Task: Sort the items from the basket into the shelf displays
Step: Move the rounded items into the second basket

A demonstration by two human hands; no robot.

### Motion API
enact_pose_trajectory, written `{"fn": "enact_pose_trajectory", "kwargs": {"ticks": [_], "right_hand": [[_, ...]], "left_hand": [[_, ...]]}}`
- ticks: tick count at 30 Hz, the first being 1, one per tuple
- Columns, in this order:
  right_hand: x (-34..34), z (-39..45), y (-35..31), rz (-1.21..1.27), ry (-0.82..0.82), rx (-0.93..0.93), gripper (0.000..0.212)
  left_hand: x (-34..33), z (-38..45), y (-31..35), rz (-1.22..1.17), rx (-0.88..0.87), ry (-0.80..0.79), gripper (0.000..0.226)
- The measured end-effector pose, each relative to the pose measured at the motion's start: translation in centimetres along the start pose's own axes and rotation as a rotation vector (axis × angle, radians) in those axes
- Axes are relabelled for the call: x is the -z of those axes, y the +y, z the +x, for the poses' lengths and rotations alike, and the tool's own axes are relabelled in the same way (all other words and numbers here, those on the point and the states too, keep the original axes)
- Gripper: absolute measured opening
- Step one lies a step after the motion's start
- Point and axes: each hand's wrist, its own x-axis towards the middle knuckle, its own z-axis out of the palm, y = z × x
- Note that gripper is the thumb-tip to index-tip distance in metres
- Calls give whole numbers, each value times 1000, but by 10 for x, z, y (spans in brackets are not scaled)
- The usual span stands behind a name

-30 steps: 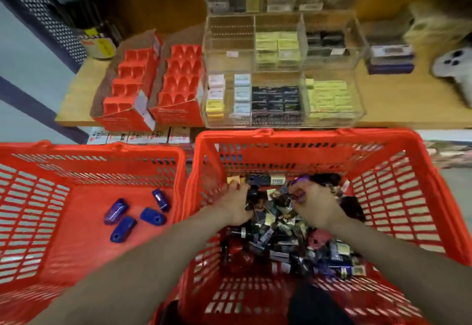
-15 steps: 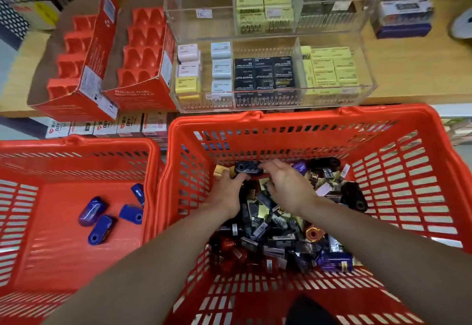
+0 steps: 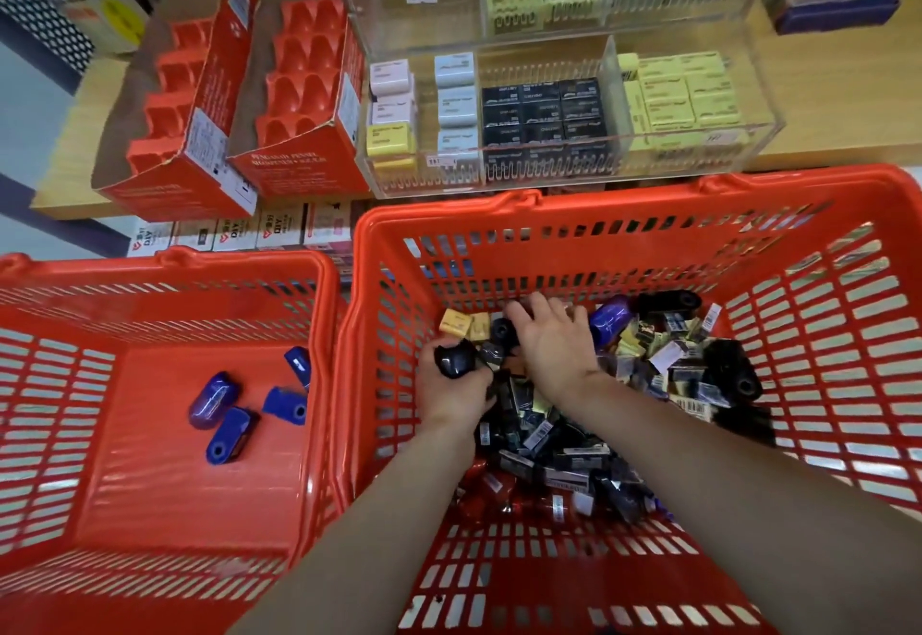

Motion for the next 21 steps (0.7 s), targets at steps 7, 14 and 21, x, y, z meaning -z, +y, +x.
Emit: {"fn": "enact_pose_trajectory", "kwargs": {"ticks": [7, 14, 21], "right_hand": [[28, -10, 15, 451, 180, -67, 42], [75, -54, 22, 1002, 201, -104, 41], [94, -61, 7, 1174, 106, -37, 51]], "left_hand": [[0, -2, 17, -1, -38, -76, 32], [-7, -15, 30, -271, 80, -375, 49], [3, -27, 54, -135, -12, -356, 45]]}}
